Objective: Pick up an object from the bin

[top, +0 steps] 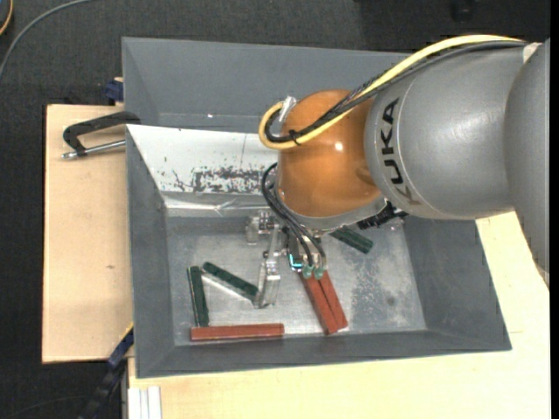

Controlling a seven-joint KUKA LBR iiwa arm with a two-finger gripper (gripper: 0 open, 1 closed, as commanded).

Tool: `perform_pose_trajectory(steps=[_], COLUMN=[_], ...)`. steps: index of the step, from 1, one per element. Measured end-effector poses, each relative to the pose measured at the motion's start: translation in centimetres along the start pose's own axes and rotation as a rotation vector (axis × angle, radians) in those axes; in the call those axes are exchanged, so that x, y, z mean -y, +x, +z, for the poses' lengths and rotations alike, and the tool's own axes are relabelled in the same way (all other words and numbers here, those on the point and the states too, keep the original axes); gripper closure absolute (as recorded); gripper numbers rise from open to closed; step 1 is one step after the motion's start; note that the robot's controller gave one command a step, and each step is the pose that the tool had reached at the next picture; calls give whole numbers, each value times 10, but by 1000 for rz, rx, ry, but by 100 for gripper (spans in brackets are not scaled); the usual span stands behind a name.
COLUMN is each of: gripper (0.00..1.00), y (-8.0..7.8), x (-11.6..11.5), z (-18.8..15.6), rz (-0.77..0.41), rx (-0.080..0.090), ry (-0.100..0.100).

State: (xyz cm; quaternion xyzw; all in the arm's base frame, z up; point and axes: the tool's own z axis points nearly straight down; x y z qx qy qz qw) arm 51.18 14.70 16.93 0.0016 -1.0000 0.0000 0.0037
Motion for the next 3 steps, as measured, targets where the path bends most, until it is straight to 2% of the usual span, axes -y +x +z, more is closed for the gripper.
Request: perform_pose_trajectory(steps=[1,2,3], gripper=[0,100,100], y=[-6,-7,-9], x=[-2,-2,6], z=[102,99,-69], rz=[164,165,251], rx=[1,7,19], ry=[0,-2,-6])
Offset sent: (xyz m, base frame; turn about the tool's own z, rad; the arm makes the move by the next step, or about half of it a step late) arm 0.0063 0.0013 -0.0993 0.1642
